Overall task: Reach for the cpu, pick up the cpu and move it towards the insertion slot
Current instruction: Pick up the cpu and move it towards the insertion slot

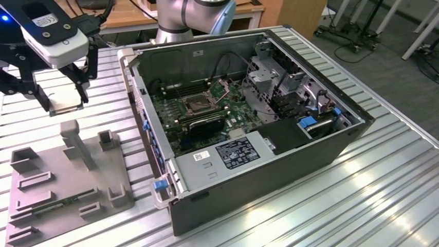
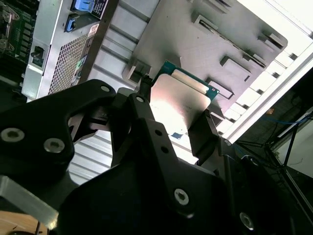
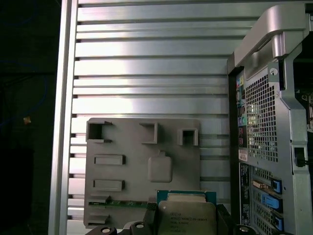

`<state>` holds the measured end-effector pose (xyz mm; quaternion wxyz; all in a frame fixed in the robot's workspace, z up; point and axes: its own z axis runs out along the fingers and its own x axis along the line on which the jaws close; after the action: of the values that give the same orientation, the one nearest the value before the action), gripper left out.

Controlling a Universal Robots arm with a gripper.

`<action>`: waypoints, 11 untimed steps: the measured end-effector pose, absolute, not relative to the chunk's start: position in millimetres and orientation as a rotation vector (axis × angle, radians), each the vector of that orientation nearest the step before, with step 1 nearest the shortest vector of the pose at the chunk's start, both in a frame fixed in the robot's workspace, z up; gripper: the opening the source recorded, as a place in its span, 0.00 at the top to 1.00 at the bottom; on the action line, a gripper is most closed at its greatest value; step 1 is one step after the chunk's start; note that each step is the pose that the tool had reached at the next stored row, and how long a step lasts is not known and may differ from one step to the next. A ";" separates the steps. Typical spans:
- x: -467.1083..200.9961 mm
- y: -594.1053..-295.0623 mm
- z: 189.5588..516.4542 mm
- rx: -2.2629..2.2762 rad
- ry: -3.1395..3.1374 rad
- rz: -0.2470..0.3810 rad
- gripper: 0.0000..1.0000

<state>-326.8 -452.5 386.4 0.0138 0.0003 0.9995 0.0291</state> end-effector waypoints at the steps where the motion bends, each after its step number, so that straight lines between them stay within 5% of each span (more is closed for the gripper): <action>1: -326.2 -452.5 386.4 0.001 3.113 0.091 0.45; 11: -320.1 -452.5 386.4 0.001 3.113 0.091 0.45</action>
<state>-320.1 -452.5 386.4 0.0139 0.0003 0.9995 0.0291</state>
